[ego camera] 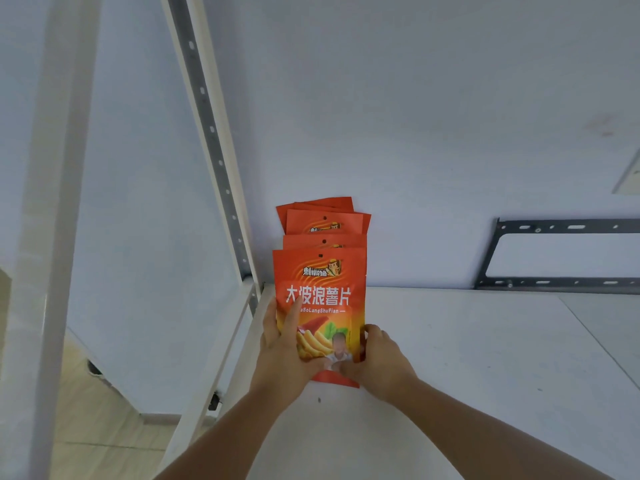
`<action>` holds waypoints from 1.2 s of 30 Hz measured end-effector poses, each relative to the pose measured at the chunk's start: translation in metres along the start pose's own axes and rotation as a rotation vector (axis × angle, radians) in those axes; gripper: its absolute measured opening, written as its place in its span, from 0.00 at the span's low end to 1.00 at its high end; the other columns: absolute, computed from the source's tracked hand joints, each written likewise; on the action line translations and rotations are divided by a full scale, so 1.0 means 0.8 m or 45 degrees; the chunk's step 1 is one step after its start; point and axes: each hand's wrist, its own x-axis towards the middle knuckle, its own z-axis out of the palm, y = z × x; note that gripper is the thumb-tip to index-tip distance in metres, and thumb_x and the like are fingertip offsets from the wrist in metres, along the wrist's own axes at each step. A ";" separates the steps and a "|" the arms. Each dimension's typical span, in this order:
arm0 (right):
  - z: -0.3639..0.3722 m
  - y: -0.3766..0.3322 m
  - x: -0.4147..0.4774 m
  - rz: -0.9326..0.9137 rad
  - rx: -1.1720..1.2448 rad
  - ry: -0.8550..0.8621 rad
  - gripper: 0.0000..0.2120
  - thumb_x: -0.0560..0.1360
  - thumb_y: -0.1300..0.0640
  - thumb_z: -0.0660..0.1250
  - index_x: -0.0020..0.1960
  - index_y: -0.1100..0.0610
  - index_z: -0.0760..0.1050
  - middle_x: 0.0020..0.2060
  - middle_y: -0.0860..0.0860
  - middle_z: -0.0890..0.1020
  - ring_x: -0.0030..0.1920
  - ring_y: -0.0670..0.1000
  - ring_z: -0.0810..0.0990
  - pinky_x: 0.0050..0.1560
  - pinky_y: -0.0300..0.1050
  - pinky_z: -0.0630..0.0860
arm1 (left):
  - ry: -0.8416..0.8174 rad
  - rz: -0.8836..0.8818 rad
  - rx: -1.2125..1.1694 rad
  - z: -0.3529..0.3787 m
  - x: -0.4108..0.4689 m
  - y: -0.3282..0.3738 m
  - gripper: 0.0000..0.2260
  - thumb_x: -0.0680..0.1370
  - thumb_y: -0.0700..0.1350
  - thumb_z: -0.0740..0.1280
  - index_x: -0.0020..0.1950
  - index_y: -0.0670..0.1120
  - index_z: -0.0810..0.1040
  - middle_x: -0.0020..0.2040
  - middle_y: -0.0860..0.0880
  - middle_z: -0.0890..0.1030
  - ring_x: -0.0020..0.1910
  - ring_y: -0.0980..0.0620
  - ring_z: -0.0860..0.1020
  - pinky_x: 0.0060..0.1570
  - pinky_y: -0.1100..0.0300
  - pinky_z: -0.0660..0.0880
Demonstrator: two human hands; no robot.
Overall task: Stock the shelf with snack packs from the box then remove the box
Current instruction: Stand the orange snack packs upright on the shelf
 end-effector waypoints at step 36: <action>-0.164 0.040 -0.148 -0.121 -0.109 0.366 0.26 0.78 0.38 0.66 0.70 0.52 0.71 0.63 0.47 0.75 0.61 0.48 0.75 0.61 0.43 0.73 | -0.090 0.132 0.092 -0.030 -0.006 0.116 0.14 0.73 0.59 0.73 0.57 0.59 0.81 0.60 0.56 0.75 0.64 0.49 0.71 0.64 0.51 0.68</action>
